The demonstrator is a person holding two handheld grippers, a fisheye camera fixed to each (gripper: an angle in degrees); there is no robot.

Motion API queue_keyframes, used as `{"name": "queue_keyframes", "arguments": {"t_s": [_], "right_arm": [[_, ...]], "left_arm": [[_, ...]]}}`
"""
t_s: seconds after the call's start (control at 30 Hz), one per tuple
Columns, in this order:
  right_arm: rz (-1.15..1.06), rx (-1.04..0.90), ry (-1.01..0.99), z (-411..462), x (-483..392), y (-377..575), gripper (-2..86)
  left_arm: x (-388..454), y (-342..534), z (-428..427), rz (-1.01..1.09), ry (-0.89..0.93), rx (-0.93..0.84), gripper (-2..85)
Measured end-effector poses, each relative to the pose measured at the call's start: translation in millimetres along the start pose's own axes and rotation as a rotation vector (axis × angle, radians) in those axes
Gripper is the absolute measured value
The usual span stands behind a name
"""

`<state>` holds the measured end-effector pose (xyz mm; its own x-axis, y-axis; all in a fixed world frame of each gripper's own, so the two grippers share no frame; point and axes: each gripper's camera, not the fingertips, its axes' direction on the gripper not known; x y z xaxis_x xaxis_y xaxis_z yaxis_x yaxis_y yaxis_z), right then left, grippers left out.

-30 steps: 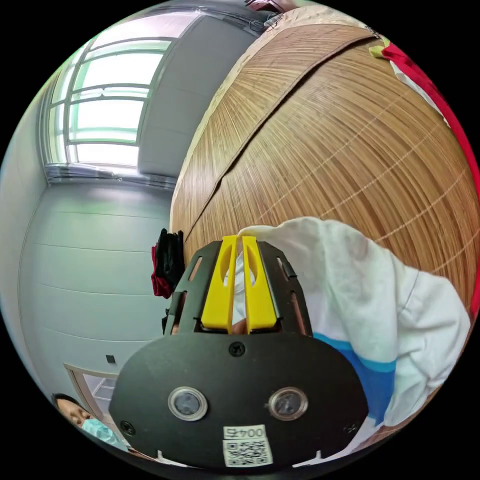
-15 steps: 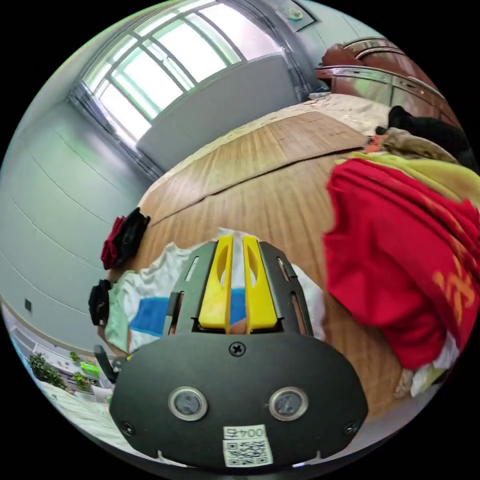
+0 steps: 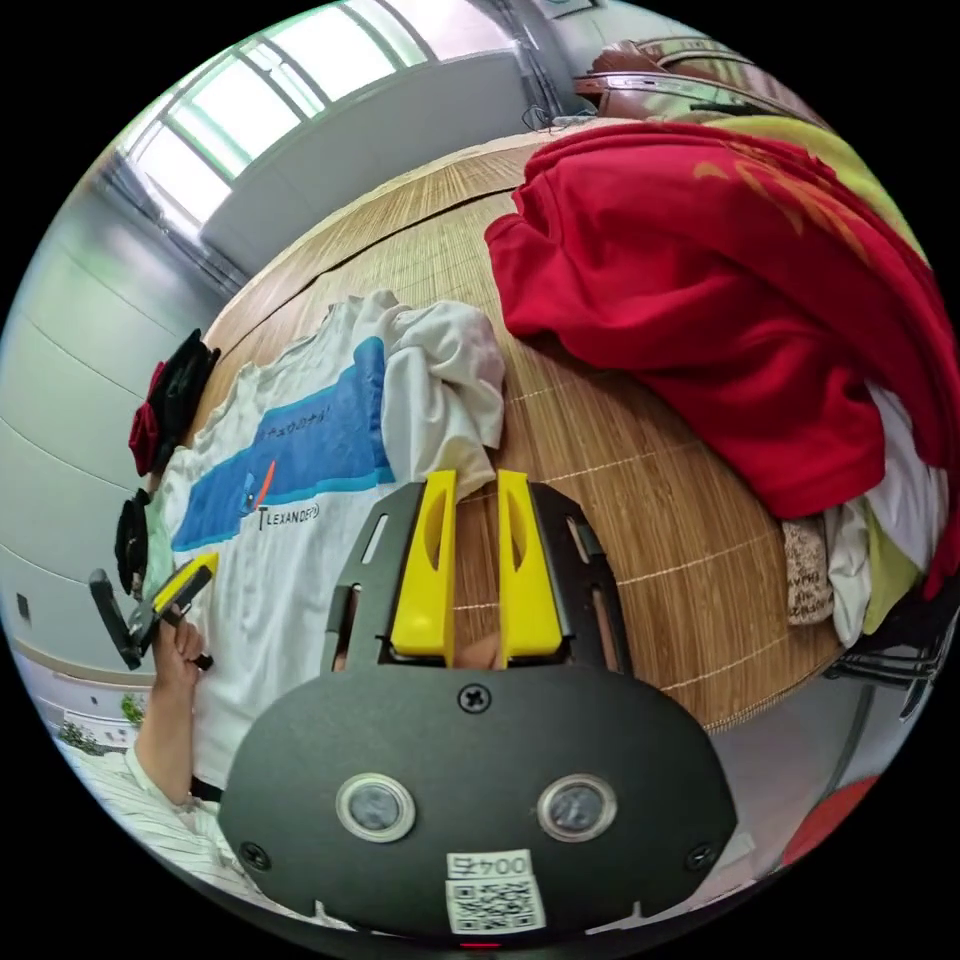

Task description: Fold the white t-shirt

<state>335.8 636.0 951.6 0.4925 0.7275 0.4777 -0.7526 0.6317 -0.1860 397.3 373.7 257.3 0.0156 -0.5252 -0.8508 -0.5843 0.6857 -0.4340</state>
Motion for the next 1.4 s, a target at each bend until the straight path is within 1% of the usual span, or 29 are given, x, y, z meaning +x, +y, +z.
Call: {"name": "queue_keyframes", "arguments": {"t_s": [0.13, 0.23, 0.3, 0.37, 0.43, 0.47, 0.53, 0.57, 0.6, 0.63, 0.67, 0.7, 0.77, 0.87, 0.9, 0.97, 1.0, 1.07, 1.13, 1.17, 1.2, 1.23, 1.27, 1.33, 1.4], "right_arm": [[-0.091, 0.001, 0.059, 1, -28, -5, 3.0], [-0.253, 0.025, 0.219, -21, -58, -9, 2.8], [-0.418, 0.034, 0.342, -35, -83, -5, 3.0], [-0.523, 0.035, 0.411, -37, -100, 4, 3.5], [-0.531, -0.022, 0.488, -27, -105, 10, 3.6], [-0.491, -0.061, 0.500, -19, -99, 11, 3.8], [-0.327, -0.104, 0.481, -14, -76, 9, 3.5], [-0.230, -0.065, 0.432, -22, -65, 12, 3.0], [-0.189, 0.008, 0.357, -35, -66, 18, 2.4], [-0.187, 0.048, 0.320, -41, -71, 22, 1.8], [-0.205, 0.119, 0.243, -51, -86, 31, 0.5], [-0.251, 0.144, 0.168, -52, -106, 38, 0.0], [-0.314, 0.102, 0.120, -36, -134, 45, -0.4], [-0.300, -0.119, 0.213, 17, -144, 44, -0.6], [-0.277, -0.056, 0.198, 8, -142, 46, -0.7], [-0.277, -0.032, 0.218, -17, -151, 47, -0.8], [-0.328, 0.044, 0.227, -41, -165, 55, -0.8], [-0.385, 0.076, 0.229, -65, -185, 70, -0.8], [-0.464, 0.006, 0.204, -67, -203, 86, -0.8], [-0.527, -0.072, 0.237, -55, -212, 98, -0.7], [-0.591, -0.163, 0.324, -35, -218, 109, -0.7], [-0.614, -0.202, 0.382, -25, -219, 115, -0.7], [-0.654, -0.092, 0.445, -27, -222, 128, -0.7], [-0.696, -0.037, 0.531, -29, -222, 139, -0.7], [-0.761, -0.024, 0.615, -37, -218, 145, -0.7]], "left_arm": [[0, -2, 8, 0.003, -0.008, -0.003, 0.3], [-3, -4, 14, -0.002, 0.003, -0.004, 0.3], [-5, -4, 17, -0.005, 0.009, -0.005, 0.3], [-6, -5, 21, -0.007, 0.013, -0.005, 0.3], [-7, -6, 26, -0.009, 0.016, -0.006, 0.3], [-7, -7, 27, -0.009, 0.016, -0.006, 0.3], [-6, -8, 32, -0.006, 0.010, -0.007, 0.3], [-6, -8, 33, -0.005, 0.008, -0.007, 0.3], [-5, -9, 36, -0.002, 0.002, -0.007, 0.3], [-4, -9, 38, 0.000, -0.004, -0.008, 0.3], [-3, -10, 39, 0.002, -0.007, -0.008, 0.2], [-2, -10, 42, 0.004, -0.011, -0.009, 0.2], [-1, -11, 46, 0.005, -0.015, -0.011, 0.2], [-1, -13, 53, 0.002, -0.008, -0.015, 0.2], [-1, -14, 56, -0.002, 0.000, -0.016, 0.2], [-3, -15, 60, -0.011, 0.017, -0.016, 0.2], [-4, -15, 63, -0.017, 0.029, -0.017, 0.2], [-5, -16, 68, -0.024, 0.042, -0.018, 0.3], [-3, -17, 74, -0.028, 0.050, -0.020, 0.3], [-3, -18, 76, -0.028, 0.051, -0.022, 0.3], [-1, -19, 80, -0.028, 0.050, -0.027, 0.3], [1, -20, 83, -0.027, 0.047, -0.029, 0.3], [3, -20, 84, -0.026, 0.046, -0.030, 0.3], [6, -22, 91, -0.027, 0.049, -0.033, 0.3], [8, -23, 96, -0.032, 0.059, -0.035, 0.3]]}}
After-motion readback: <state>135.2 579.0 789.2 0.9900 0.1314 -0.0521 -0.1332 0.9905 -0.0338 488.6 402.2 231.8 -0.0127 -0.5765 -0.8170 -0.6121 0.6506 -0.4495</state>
